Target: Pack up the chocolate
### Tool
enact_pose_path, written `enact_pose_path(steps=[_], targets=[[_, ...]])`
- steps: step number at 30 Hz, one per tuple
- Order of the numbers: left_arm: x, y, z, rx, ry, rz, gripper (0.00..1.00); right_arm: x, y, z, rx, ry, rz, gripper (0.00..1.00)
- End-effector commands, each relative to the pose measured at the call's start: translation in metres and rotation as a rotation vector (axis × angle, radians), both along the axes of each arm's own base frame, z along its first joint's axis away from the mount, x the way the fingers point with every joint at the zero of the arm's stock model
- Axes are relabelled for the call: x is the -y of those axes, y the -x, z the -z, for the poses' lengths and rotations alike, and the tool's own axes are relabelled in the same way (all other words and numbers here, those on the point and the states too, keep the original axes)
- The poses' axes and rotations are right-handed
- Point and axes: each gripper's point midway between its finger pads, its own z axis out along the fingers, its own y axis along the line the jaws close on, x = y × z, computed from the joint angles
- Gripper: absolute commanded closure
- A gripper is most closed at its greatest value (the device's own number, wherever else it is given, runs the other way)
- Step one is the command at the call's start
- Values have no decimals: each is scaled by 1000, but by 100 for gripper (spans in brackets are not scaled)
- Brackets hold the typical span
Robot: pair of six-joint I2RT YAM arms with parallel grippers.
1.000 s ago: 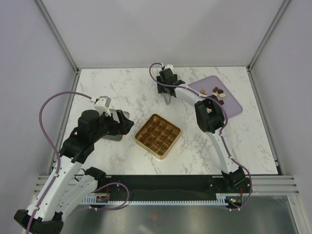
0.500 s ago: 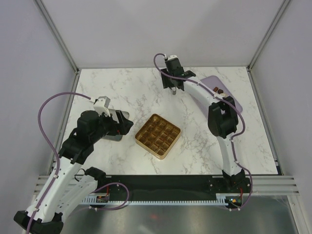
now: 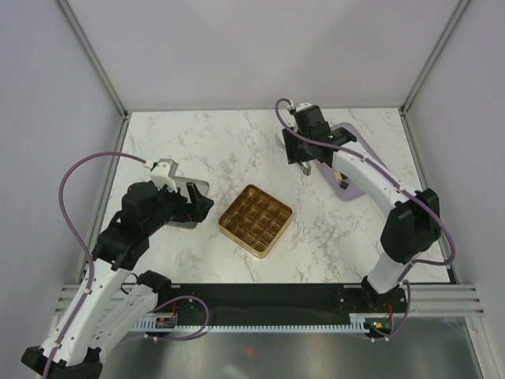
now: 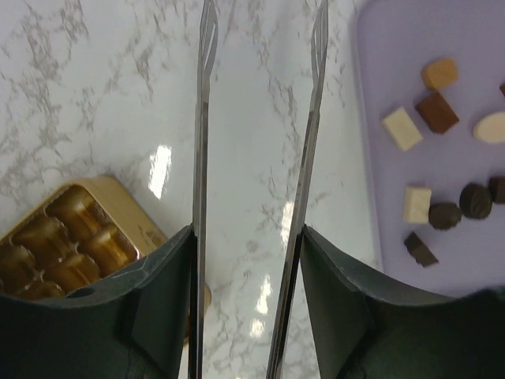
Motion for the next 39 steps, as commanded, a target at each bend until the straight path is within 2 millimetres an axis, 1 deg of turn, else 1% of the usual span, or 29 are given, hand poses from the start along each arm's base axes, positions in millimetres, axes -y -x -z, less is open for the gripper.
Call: enact_pose_path(steps=[1,2,3,4,5,6,7,8,9,10,11,12,13,14,15,16,18,19,21,22,24,25,27,28,30,34,39], targets=[[-1,3,-2,34,-29,25,0,28,34,-19,6,4,53,39],[-2,3,-2,35,-29,23,0,35,41,-19,4,13,67,40],[-2,2,-1,35,-31,19,0,47,49,-28,15,12,94,41],[-3,2,-2,38,-33,13,0,55,56,-24,2,21,107,42],[-3,2,-2,38,-33,13,0,62,60,-26,2,20,121,43],[-4,2,-2,38,-34,12,0,74,62,-29,5,18,148,43],[-3,2,-2,37,-32,16,0,83,70,-35,15,13,162,43],[-3,2,-1,36,-32,16,0,91,71,-37,18,16,180,44],[-3,2,-1,35,-34,15,0,104,71,-40,21,22,214,44],[-3,1,0,33,-37,14,0,118,77,-42,20,45,250,44],[-3,1,-1,34,-36,14,0,126,79,-42,16,53,273,44],[-3,1,0,28,-38,16,0,140,82,-41,7,57,312,45],[-2,1,1,26,-37,16,0,144,86,-35,-12,56,324,45],[-3,1,2,24,-39,17,0,145,89,-33,-23,44,330,45],[-2,1,1,24,-36,19,0,148,94,-34,-18,38,341,44],[-2,2,1,25,-37,20,0,151,99,-27,-36,47,348,45],[-2,2,1,24,-35,17,0,155,103,-25,-40,43,363,45],[-2,2,1,23,-35,19,0,156,107,-18,-58,50,363,45],[-2,1,1,23,-34,20,0,157,113,-16,-70,43,373,46],[-1,2,2,20,-34,23,0,158,118,-9,-87,43,377,46],[-2,2,1,23,-34,21,0,159,126,-6,-85,30,387,46],[-1,2,2,21,-34,23,0,162,133,4,-105,43,394,46],[-1,2,1,23,-33,23,0,164,138,6,-106,42,402,46],[-1,2,1,23,-33,26,0,163,142,11,-122,40,397,46],[0,2,1,22,-34,28,0,161,144,17,-136,34,386,46],[-1,3,0,30,-30,26,0,154,142,25,-157,15,367,46],[-2,3,-1,33,-30,20,0,152,136,25,-139,-2,378,48]])
